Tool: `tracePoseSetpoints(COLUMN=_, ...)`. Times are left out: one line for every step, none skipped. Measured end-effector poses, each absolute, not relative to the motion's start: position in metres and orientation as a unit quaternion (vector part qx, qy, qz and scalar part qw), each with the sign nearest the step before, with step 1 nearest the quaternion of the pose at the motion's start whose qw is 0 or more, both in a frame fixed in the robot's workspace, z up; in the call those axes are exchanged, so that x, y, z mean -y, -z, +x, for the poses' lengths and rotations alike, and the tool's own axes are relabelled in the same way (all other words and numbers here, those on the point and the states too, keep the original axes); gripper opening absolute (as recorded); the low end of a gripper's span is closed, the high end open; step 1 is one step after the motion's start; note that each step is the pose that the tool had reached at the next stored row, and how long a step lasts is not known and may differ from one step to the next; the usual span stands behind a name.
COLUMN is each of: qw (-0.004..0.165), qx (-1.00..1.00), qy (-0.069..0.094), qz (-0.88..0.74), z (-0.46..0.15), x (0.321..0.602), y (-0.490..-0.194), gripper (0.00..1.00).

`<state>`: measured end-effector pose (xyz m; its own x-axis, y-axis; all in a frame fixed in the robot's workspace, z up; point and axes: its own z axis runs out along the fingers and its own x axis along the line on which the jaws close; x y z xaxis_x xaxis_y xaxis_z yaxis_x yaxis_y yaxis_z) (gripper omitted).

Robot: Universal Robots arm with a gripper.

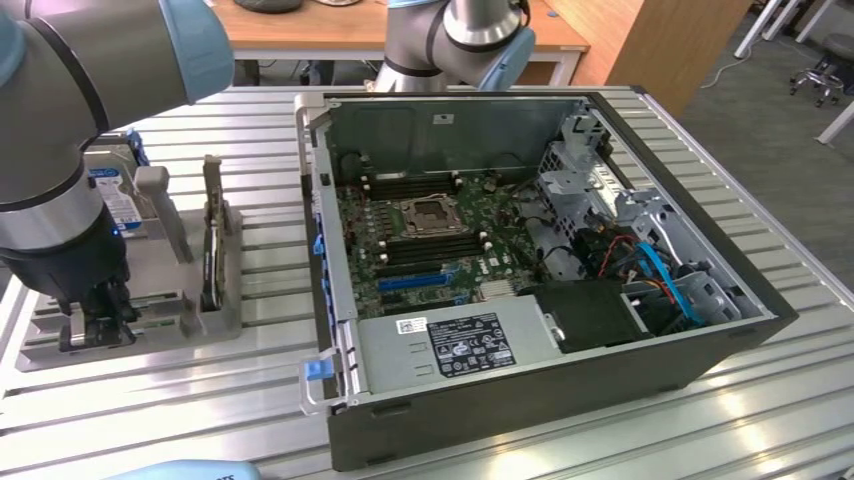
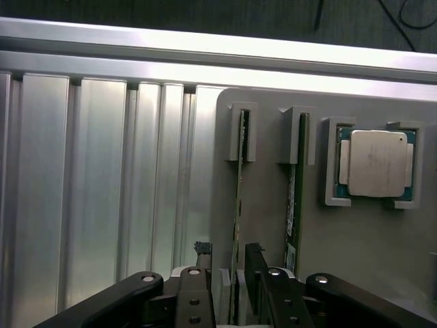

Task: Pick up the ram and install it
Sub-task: 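Pick up the ram and move it above insertion slot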

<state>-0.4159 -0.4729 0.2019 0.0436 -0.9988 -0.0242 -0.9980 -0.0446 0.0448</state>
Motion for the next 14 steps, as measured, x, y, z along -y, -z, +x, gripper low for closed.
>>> tracePoseSetpoints(qw=0.008, qx=0.691, qy=0.024, qz=0.722, z=-0.4159, x=0.4728, y=-0.2018, gripper=0.33)
tracePoseSetpoints(qw=0.008, qx=0.691, qy=0.024, qz=0.722, z=-0.4159, x=0.4726, y=-0.2016, gripper=0.33)
tracePoseSetpoints(qw=0.008, qx=0.691, qy=0.024, qz=0.722, z=-0.4159, x=0.4725, y=-0.2015, gripper=0.33)
tracePoseSetpoints(qw=0.008, qx=0.691, qy=0.024, qz=0.722, z=-0.4159, x=0.4723, y=-0.2013, gripper=0.33)
tracePoseSetpoints(qw=0.008, qx=0.691, qy=0.024, qz=0.722, z=-0.4158, x=0.4722, y=-0.2012, gripper=0.33)
tracePoseSetpoints(qw=0.007, qx=0.691, qy=0.025, qz=0.722, z=-0.4158, x=0.4720, y=-0.2010, gripper=0.33)
tracePoseSetpoints(qw=0.007, qx=0.691, qy=0.025, qz=0.722, z=-0.4158, x=0.4719, y=-0.2008, gripper=0.33)
tracePoseSetpoints(qw=0.007, qx=0.691, qy=0.025, qz=0.722, z=-0.4158, x=0.4717, y=-0.2007, gripper=0.33)
tracePoseSetpoints(qw=0.007, qx=0.691, qy=0.025, qz=0.722, z=-0.4158, x=0.4716, y=-0.2007, gripper=0.33)
tracePoseSetpoints(qw=0.007, qx=0.691, qy=0.025, qz=0.722, z=-0.4158, x=0.4716, y=-0.2008, gripper=0.33)
tracePoseSetpoints(qw=0.007, qx=0.691, qy=0.025, qz=0.722, z=-0.4158, x=0.4716, y=-0.2008, gripper=0.33)
tracePoseSetpoints(qw=0.007, qx=0.691, qy=0.025, qz=0.722, z=-0.4158, x=0.4716, y=-0.2007, gripper=0.33)
tracePoseSetpoints(qw=0.007, qx=0.691, qy=0.025, qz=0.722, z=-0.4158, x=0.4716, y=-0.2008, gripper=0.33)
tracePoseSetpoints(qw=0.007, qx=0.691, qy=0.025, qz=0.722, z=-0.4158, x=0.4711, y=-0.2007, gripper=0.33)
